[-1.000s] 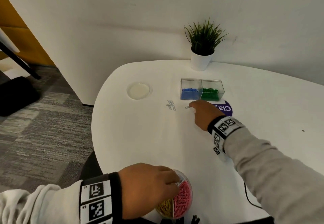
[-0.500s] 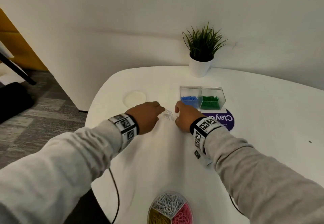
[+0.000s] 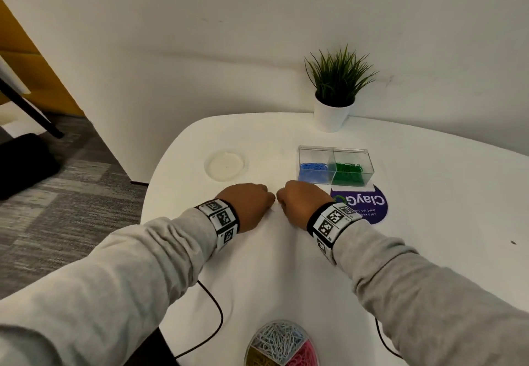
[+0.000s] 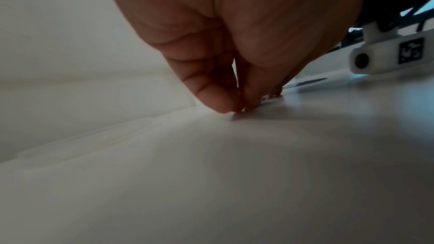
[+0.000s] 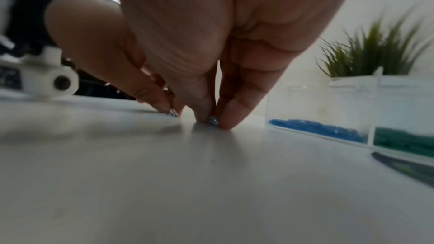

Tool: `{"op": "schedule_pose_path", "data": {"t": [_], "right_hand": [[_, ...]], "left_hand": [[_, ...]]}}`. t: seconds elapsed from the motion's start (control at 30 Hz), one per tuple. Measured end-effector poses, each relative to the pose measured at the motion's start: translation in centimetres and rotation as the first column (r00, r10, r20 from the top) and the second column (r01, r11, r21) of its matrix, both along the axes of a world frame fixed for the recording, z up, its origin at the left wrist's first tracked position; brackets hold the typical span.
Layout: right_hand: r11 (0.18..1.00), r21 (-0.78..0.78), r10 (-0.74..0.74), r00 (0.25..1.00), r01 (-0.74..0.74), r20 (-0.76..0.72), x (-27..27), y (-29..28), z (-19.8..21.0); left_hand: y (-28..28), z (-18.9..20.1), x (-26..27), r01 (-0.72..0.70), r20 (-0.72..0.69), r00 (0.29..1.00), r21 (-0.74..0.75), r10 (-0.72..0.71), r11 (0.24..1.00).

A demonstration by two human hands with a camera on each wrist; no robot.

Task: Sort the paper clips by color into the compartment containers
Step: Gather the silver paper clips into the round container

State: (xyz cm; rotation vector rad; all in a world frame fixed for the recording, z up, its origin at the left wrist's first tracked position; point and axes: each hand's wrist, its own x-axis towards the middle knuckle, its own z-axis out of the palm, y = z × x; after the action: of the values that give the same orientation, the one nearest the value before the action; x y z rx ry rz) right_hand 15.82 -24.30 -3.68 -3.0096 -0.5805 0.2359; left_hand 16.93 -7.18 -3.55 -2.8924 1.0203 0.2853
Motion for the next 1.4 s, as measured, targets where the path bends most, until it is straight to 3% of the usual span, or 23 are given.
{"op": "schedule_pose_path", "data": {"t": [0.13,0.2,0.3,0.4,0.53,0.63,0.8,0.93,1.07,1.2,1.4], "right_hand": [[0.993,-0.120,0.017,1.000,-0.018,-0.005,-1.9,-0.2,0.6],[0.996,-0.093,-0.008,0.999,0.003,-0.048,-2.8,-0.9,1.4],[0.984,0.161,-0.055,0.986,0.081,-0.159,-5.6,-1.5,3.7],[0.892,0.450,0.029,0.989,0.039,-0.143,-11.4,-1.0,6.5],[0.888,0.428,0.257,0.953,-0.168,-0.160,-18.6,-0.3,6.8],[0.918,0.342,0.253,0.960,-0.199,-0.120,-20.6,-0.6,5.5],[0.899,0.436,0.102,0.984,-0.027,-0.149,-21.6,-1.9,4.6],[0.890,0.453,0.127,0.981,-0.048,-0.145,-21.9,-2.2,3.6],[0.871,0.478,0.163,0.984,-0.110,-0.069,-22.4,-2.0,3.8],[0.929,0.364,0.188,0.928,-0.062,-0.321,-22.6,-2.2,4.5],[0.934,0.338,0.229,0.923,-0.118,-0.310,-22.8,-2.7,4.3]], "left_hand": [[0.7,0.4,-1.9,-0.008,0.042,0.999,0.115,0.003,0.993],[1.5,1.2,-3.2,-0.045,0.010,0.999,0.105,0.044,0.993],[3.2,3.5,-6.1,-0.112,-0.065,0.992,-0.105,0.105,0.988],[5.0,5.5,-9.6,-0.116,-0.109,0.990,-0.283,0.088,0.952],[5.6,7.0,-14.7,-0.083,-0.243,0.970,-0.420,-0.024,0.903],[4.7,7.2,-17.3,-0.055,-0.295,0.951,-0.462,-0.095,0.885],[3.0,5.7,-19.0,0.046,-0.209,0.971,-0.301,-0.113,0.952],[3.1,5.9,-18.0,0.020,-0.202,0.976,-0.274,-0.078,0.962],[3.6,4.7,-12.9,-0.226,-0.092,0.973,-0.201,0.212,0.953],[2.8,2.5,-8.0,-0.443,-0.082,0.895,-0.031,0.439,0.896],[0.7,1.4,-7.3,-0.309,-0.073,0.948,0.030,0.311,0.951]]}}
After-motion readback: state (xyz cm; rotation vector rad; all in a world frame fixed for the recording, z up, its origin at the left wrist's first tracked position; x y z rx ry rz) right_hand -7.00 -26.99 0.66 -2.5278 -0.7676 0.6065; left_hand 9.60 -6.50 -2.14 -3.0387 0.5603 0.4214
